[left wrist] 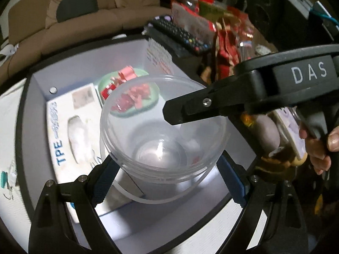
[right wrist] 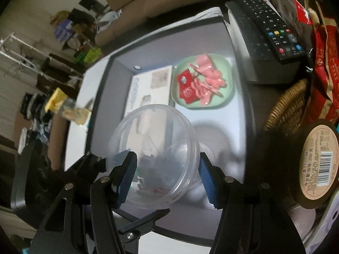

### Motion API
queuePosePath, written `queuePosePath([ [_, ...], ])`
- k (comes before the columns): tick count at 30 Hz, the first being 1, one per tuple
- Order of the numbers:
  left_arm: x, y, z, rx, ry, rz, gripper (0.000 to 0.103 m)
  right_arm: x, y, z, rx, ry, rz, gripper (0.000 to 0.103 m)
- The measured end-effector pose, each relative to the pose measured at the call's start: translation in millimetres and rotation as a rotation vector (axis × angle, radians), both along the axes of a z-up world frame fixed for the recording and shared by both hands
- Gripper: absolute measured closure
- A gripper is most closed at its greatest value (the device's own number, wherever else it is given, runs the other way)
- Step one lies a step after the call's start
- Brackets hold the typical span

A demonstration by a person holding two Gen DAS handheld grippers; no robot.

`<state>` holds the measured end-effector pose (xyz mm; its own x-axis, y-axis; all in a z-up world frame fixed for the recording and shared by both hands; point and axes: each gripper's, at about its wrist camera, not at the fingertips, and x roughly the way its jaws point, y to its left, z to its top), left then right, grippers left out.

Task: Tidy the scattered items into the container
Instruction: 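Carry the clear tub with the right gripper into the grey box, then release the tub in the box and move the right gripper back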

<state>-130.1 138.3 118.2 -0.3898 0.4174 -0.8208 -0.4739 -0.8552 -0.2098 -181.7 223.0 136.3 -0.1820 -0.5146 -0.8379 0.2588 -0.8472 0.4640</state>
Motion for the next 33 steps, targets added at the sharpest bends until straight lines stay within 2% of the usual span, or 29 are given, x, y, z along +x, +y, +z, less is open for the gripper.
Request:
queuePosePath([
  [3,4,8,-6,-0.01,0.0,-0.001,0.013,5,0,-6,0.065,0.022,0.034,0.042],
  [8,5,8,-13,0.003,-0.02,0.008,0.013,8,5,-12,0.069,0.012,0.029,0.041],
  [16,2,6,1,0.021,-0.008,0.012,0.013,10,6,0,0.057,0.03,0.006,0.041],
  [22,4,12,-6,0.029,-0.064,-0.019,0.013,14,4,2,0.13,0.026,0.029,0.041],
  [27,14,5,-5,0.036,-0.074,-0.017,0.011,25,-5,3,0.306,0.096,0.077,0.041],
  [31,28,-18,12,0.058,-0.046,-0.006,0.01,34,-6,14,0.322,0.153,0.09,0.041],
  [33,34,-37,24,0.095,-0.034,0.016,0.009,37,-6,24,0.31,0.179,0.084,0.04],
])
